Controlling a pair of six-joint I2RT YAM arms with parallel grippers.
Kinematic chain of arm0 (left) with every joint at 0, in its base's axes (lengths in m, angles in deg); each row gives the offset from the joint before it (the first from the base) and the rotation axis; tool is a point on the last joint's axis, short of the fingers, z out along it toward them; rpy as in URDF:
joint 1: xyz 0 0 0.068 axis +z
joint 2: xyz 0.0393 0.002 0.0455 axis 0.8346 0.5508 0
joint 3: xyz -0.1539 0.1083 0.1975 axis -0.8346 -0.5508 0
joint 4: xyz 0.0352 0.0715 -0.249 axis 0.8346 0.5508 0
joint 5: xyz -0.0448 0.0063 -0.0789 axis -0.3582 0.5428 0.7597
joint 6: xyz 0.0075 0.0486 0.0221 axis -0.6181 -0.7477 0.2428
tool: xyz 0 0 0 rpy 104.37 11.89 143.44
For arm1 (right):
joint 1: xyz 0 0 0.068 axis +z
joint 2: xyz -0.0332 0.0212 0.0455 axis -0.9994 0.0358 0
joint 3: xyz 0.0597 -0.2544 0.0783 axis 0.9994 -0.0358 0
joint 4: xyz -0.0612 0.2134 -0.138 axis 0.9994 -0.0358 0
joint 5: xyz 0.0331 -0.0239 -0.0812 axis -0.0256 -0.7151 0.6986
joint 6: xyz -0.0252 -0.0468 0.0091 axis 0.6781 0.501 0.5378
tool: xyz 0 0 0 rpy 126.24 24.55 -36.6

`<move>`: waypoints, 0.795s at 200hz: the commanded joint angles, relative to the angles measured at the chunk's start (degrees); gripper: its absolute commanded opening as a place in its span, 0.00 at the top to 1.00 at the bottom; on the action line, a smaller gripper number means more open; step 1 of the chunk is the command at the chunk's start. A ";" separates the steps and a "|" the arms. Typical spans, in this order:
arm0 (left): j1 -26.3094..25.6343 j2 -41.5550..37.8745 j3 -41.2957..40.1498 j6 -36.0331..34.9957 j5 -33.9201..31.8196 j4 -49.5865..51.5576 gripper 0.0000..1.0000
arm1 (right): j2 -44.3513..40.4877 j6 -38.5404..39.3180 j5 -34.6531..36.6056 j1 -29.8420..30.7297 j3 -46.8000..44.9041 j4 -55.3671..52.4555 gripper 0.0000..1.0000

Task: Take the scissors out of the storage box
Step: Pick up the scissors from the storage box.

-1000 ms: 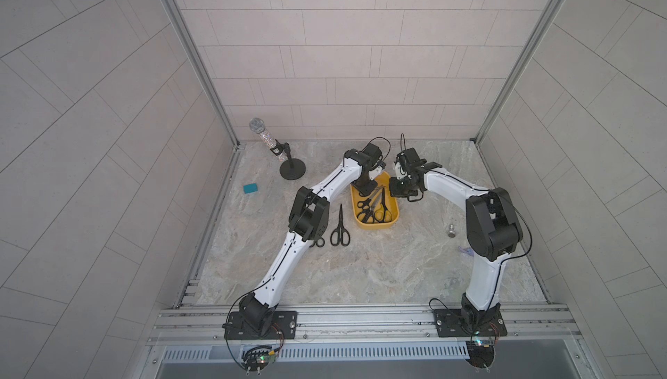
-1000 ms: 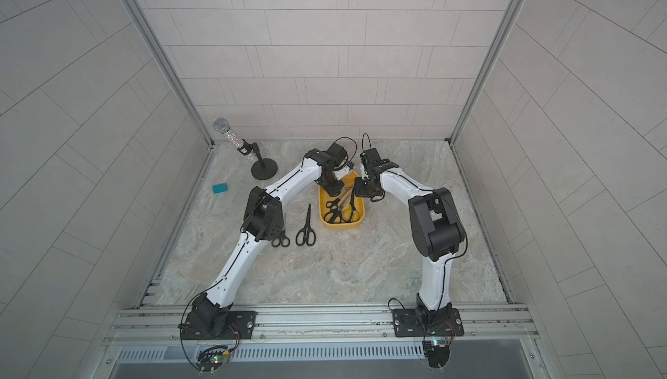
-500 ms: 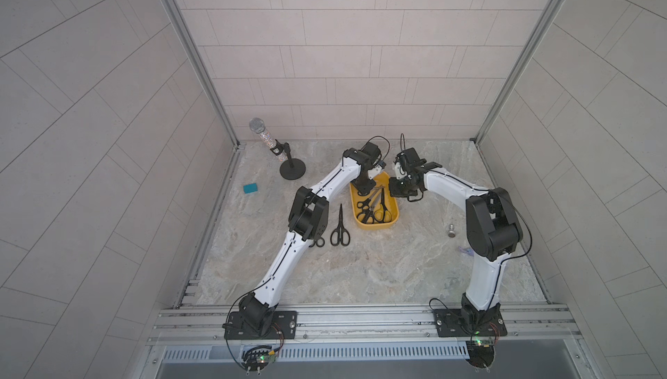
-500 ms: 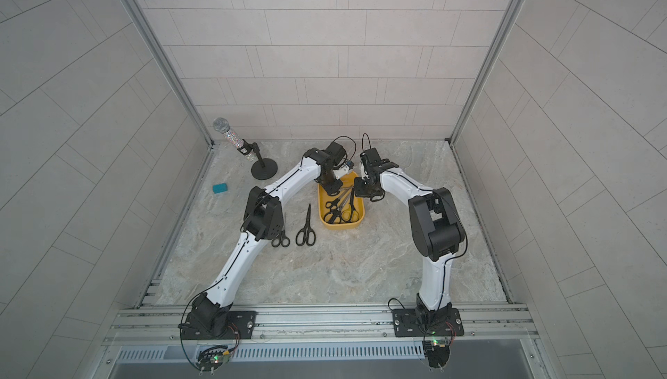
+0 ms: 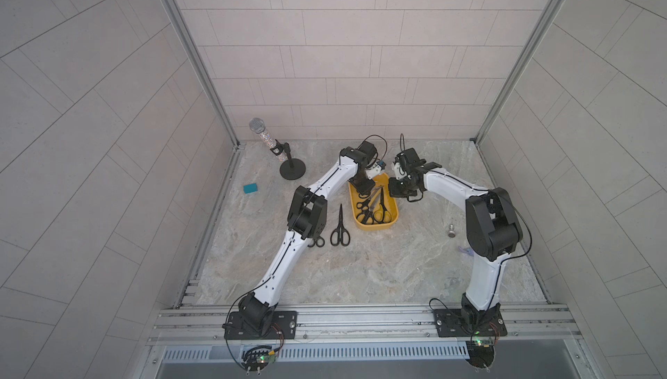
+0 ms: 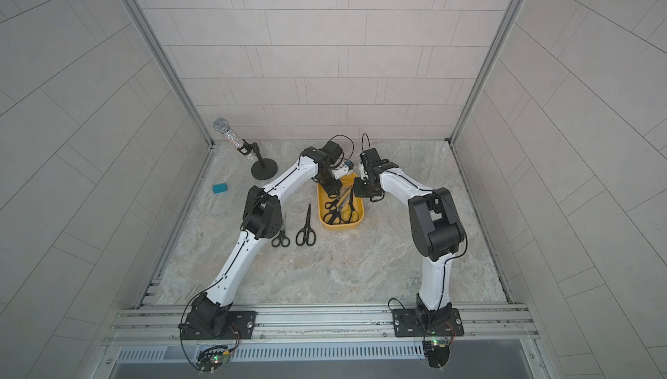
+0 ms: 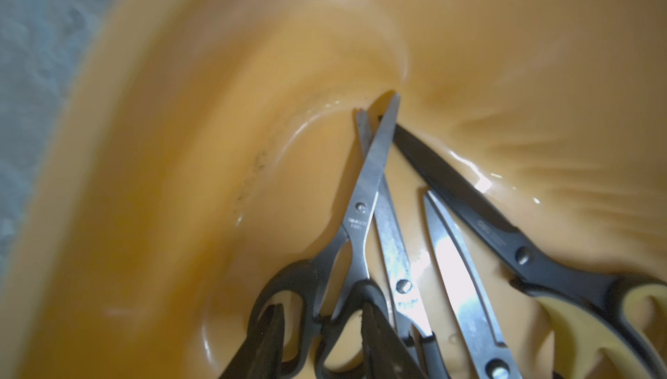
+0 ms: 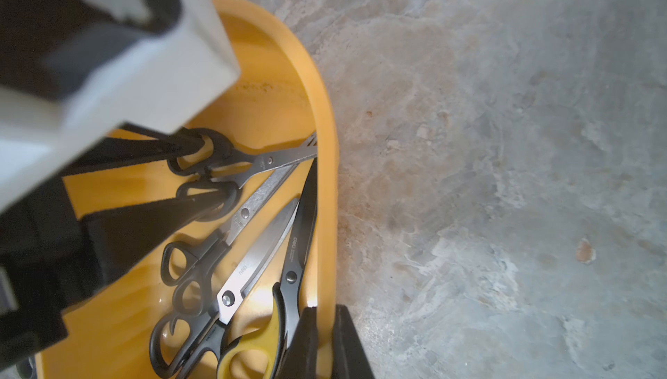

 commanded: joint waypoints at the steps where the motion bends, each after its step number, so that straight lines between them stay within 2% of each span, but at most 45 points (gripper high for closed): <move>1: 0.45 1.82 0.09 -0.55 -0.01 6.91 0.61 | -0.19 0.49 0.68 -0.38 -0.27 0.01 1.00; 48: -1.87 -0.59 -5.29 1.10 -3.19 7.33 0.64 | 0.74 0.17 1.71 -1.14 1.12 0.97 1.00; 109: -2.41 -2.04 -6.49 4.95 -3.45 7.10 0.74 | 1.09 0.45 1.36 -1.70 1.33 2.68 1.00; 120: -2.52 -1.21 -6.23 5.55 -4.84 7.19 0.73 | 1.27 0.26 0.93 -1.70 1.41 3.06 1.00; 141: -2.84 0.07 -6.04 6.05 -8.28 7.12 0.62 | 1.41 -0.30 0.07 -1.71 1.26 3.59 1.00; 159: -3.01 0.68 -6.25 6.29 -11.63 6.23 0.62 | 1.19 -0.39 -0.20 -1.70 0.84 3.85 1.00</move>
